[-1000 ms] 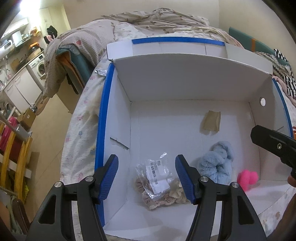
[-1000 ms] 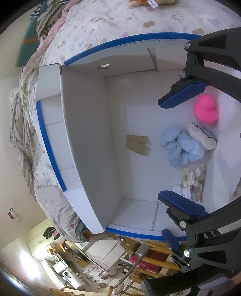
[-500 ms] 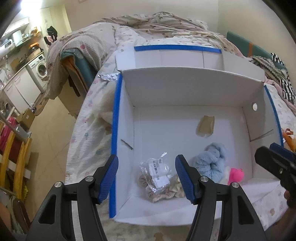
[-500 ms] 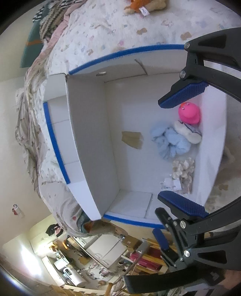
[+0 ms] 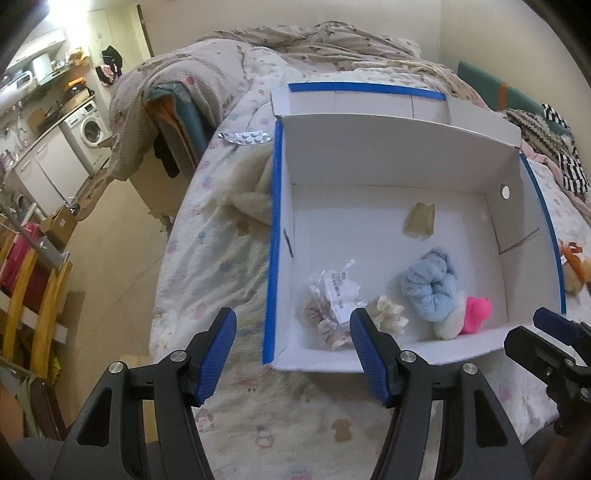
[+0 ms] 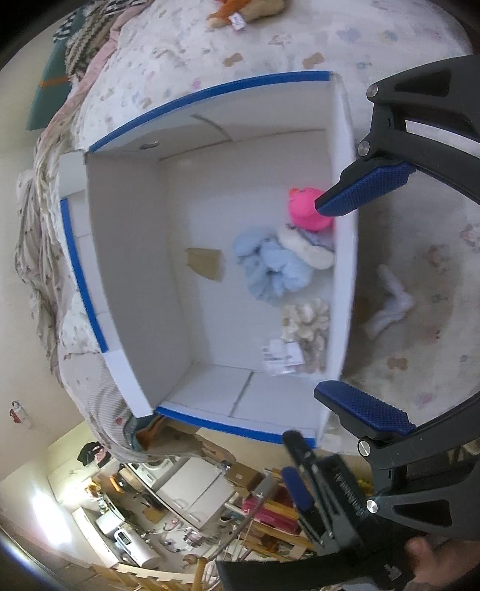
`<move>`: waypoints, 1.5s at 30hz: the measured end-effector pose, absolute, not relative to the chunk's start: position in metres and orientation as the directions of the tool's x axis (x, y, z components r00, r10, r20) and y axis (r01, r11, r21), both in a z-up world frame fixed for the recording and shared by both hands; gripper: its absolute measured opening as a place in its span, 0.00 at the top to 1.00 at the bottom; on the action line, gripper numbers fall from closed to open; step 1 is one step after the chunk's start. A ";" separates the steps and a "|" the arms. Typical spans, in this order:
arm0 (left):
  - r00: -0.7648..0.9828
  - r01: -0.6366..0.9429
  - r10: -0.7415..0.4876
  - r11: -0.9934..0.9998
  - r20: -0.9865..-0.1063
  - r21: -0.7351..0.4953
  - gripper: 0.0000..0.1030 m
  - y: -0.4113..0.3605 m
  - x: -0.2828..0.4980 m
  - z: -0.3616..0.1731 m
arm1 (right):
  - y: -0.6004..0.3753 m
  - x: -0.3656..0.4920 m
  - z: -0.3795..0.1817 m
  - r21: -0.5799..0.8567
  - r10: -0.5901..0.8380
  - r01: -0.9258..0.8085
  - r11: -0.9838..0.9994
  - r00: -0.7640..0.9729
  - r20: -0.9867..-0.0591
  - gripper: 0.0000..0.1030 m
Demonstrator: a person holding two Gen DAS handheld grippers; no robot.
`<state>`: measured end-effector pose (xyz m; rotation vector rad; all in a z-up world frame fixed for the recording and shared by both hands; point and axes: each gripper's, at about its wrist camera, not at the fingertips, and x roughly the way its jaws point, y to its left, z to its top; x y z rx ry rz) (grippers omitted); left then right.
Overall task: Organize soft objects
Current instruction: 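Grasp the white sock on the bed with the right tool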
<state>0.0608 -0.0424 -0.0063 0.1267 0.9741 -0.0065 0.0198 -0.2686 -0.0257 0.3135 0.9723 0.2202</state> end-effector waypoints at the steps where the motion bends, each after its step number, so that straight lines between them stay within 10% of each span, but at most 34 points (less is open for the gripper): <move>1: 0.566 0.065 0.052 0.992 -0.823 0.108 0.41 -0.040 0.056 -0.006 | -0.271 0.015 -0.027 0.345 0.303 -0.030 0.938 0.550 -0.778 0.07; 14: 0.452 0.029 0.036 0.998 -0.891 0.055 0.41 0.000 0.025 -0.040 | -0.288 -0.001 -0.082 0.474 0.406 0.102 0.875 0.380 -0.831 0.07; 29: 0.414 -0.010 0.010 1.000 -0.910 0.006 0.41 -0.001 0.032 -0.043 | -0.195 0.036 -0.152 0.200 0.213 -0.083 0.976 0.182 -0.960 0.07; 36: 0.401 -0.012 0.010 1.000 -0.916 0.006 0.41 -0.005 0.035 -0.047 | -0.196 0.030 -0.140 0.224 0.243 -0.103 0.969 0.225 -0.944 0.64; 45: 0.382 0.063 0.004 0.998 -0.924 0.030 0.41 -0.032 0.034 -0.060 | -0.217 0.015 -0.116 0.273 0.289 -0.095 0.957 0.264 -0.920 0.72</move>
